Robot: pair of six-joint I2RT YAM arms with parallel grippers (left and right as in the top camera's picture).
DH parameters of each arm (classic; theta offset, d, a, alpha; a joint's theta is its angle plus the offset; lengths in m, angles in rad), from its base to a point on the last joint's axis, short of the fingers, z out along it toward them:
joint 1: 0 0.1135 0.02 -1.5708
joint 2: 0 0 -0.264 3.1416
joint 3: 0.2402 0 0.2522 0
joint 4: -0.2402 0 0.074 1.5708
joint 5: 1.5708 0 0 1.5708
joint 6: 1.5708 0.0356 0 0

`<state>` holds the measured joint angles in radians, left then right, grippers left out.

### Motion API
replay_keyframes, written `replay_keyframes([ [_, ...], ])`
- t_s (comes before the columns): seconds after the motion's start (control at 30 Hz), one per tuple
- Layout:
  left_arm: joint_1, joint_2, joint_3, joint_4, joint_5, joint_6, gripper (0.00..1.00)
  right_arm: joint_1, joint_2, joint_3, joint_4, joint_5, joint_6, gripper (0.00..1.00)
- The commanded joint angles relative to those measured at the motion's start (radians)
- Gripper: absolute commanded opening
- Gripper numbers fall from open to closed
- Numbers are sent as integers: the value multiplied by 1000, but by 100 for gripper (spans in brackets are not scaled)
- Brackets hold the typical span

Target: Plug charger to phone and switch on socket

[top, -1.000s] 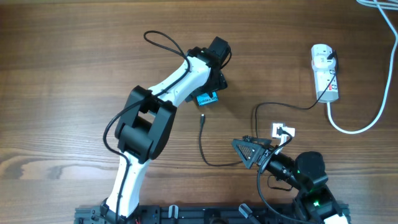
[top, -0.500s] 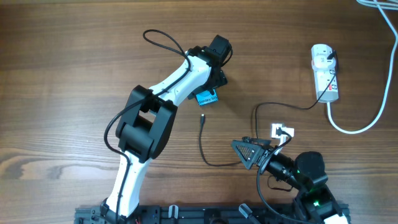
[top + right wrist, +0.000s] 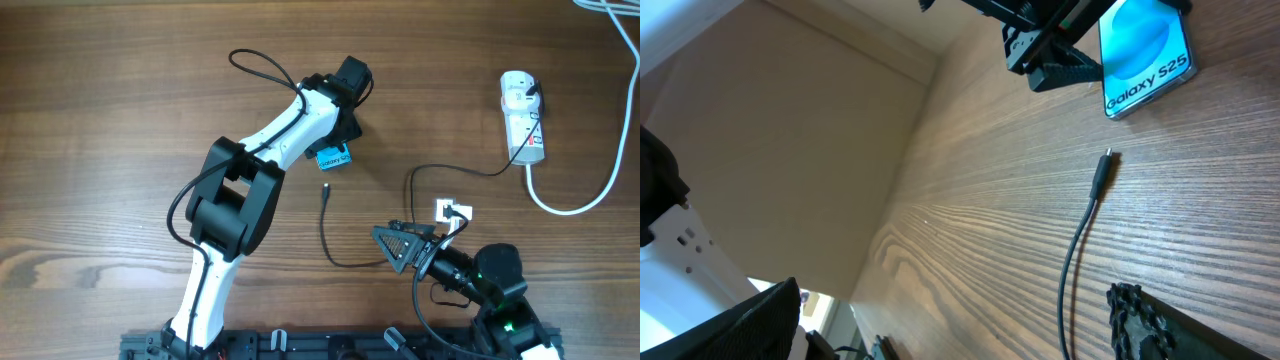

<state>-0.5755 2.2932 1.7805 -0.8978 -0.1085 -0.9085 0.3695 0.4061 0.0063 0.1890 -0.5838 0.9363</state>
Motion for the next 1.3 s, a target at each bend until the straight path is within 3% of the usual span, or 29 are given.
replay_keyframes([
  [0.0, 0, 53, -3, -12, 40, -21, 75, -3, 3, -1, 5, -21, -19, 100],
  [0.17, 0, 53, -3, -12, 40, -20, 72, -3, 3, -1, 4, -20, -19, 100],
  [0.67, 0, 53, -3, -17, 40, -20, 45, -3, 3, -1, 4, -20, -19, 100],
  [0.8, 0, 52, -3, -16, 40, -20, 33, -3, 3, -1, 4, -20, -20, 100],
  [1.0, 0, 51, -2, -29, 41, -20, 4, -3, 3, -1, 4, -16, -20, 100],
  [1.27, 6, 29, -2, -88, 129, -11, 4, -3, 3, -1, 5, -8, -19, 100],
])
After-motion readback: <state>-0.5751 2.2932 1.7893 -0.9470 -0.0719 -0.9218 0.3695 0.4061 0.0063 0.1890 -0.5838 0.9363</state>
